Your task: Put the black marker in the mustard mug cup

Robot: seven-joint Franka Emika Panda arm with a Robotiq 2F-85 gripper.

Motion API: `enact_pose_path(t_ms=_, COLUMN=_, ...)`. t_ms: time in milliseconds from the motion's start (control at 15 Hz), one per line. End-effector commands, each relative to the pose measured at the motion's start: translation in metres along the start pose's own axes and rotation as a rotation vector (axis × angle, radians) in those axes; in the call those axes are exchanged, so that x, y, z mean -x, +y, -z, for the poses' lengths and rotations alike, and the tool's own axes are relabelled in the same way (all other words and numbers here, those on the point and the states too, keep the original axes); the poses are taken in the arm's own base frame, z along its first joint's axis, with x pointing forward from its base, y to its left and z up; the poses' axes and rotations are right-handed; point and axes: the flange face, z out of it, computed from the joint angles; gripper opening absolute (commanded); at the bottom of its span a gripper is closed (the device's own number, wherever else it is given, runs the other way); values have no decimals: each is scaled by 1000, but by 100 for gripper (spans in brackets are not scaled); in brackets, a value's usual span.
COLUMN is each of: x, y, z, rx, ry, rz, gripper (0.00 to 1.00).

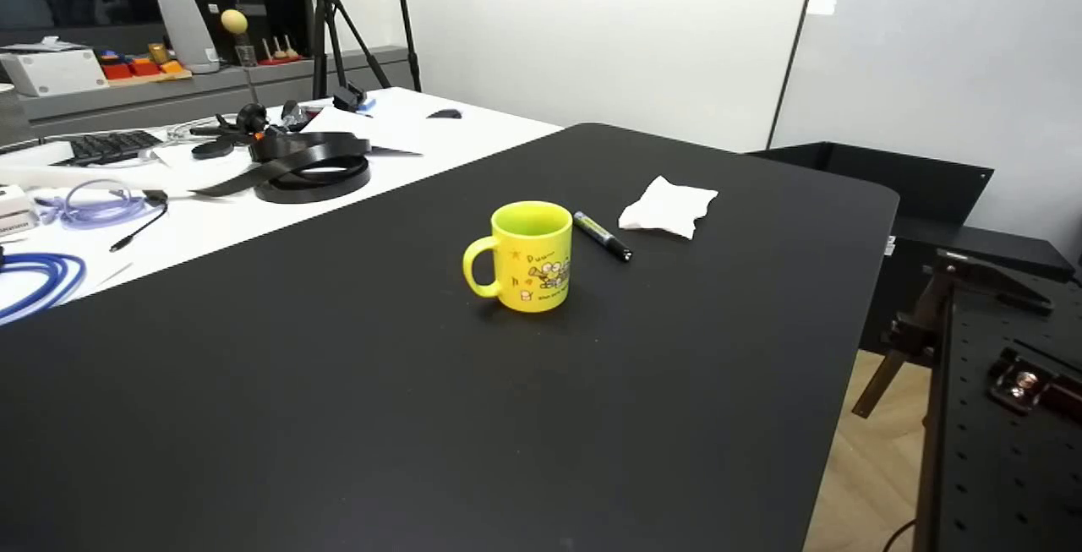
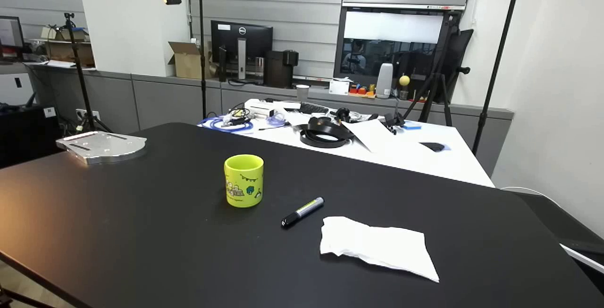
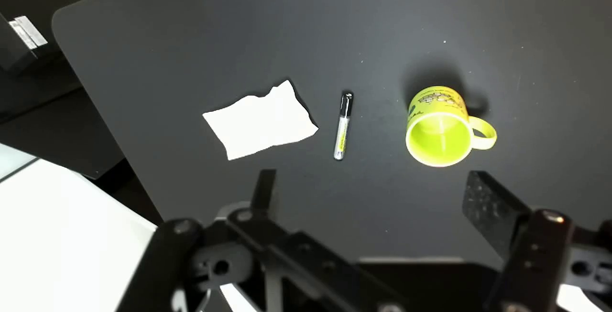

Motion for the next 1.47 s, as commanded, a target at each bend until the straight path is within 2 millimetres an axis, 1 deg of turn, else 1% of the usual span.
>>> enact_pose_path(t_ms=0, x=0, y=0, z=1, rx=0, ry=-1, rz=0, gripper=100)
enact_pose_path(t_ms=200, x=-3, y=2, z=-2, rx=3, ry=8, rz=-13, gripper=100)
enact_pose_path(t_ms=400, x=-22, y=14, z=-26, rx=-8, ry=-8, rz=-22, gripper=100)
enact_pose_path(t_ms=533, x=-38, y=25, z=-49, rx=-16, ry=-11, rz=-22, gripper=100)
enact_pose_path(t_ms=800, x=-70, y=50, z=-110, rx=-88, ry=-61, rz=-22, gripper=100)
enact_pose_path(t_ms=933, x=-82, y=62, z=-144, rx=-86, ry=-89, rz=-20, gripper=100)
enact_pose_path(t_ms=1000, x=-84, y=68, z=-152, rx=-86, ry=-111, rz=-51, gripper=100)
enact_pose_path(t_ms=1067, x=-67, y=60, z=-136, rx=-93, ry=-85, rz=-29, gripper=100)
enact_pose_path(t_ms=1133, x=-71, y=64, z=-150, rx=-94, ry=-106, rz=-39, gripper=100)
enact_pose_path(t_ms=1200, x=-74, y=67, z=-157, rx=-94, ry=-117, rz=-44, gripper=100)
enact_pose_path(t_ms=1267, x=-77, y=67, z=-160, rx=-93, ry=-122, rz=-46, gripper=100)
enact_pose_path(t_ms=1333, x=-77, y=64, z=-159, rx=-82, ry=-109, rz=-58, gripper=100)
enact_pose_path(t_ms=1400, x=-82, y=64, z=-163, rx=-67, ry=-83, rz=-71, gripper=100)
